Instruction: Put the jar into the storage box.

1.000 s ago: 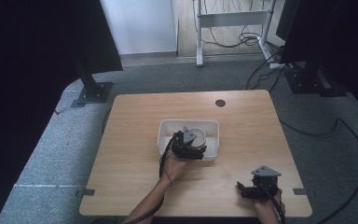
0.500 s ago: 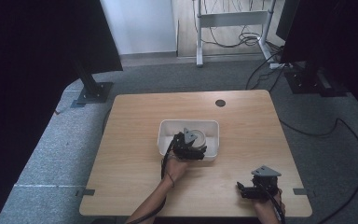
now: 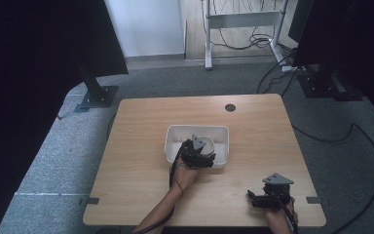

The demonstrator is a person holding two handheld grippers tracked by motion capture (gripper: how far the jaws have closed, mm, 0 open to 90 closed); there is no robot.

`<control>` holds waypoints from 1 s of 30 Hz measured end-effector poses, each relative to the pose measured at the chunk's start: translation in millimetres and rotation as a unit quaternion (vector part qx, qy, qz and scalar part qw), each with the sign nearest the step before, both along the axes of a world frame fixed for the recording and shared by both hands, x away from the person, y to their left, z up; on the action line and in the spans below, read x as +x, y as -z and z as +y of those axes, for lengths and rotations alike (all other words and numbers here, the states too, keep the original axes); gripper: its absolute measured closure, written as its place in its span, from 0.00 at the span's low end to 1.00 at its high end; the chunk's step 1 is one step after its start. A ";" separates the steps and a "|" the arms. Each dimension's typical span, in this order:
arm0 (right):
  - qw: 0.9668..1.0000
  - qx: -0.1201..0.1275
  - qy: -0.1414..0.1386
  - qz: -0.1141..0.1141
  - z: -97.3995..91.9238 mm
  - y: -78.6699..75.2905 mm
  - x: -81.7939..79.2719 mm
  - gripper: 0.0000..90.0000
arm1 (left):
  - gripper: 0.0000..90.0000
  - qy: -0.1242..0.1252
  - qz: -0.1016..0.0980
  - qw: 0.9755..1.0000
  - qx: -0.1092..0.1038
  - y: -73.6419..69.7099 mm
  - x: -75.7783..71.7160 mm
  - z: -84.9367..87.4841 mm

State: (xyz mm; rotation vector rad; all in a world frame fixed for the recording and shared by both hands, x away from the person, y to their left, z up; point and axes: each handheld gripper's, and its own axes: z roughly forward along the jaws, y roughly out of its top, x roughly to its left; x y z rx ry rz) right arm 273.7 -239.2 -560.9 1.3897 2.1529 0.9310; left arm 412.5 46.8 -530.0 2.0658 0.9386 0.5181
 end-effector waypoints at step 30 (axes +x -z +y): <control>1.000 0.000 0.000 0.000 0.1 0.0 -0.3 0.04 | 0.03 -0.005 -0.002 1.000 -0.019 -11.1 -6.7 4.4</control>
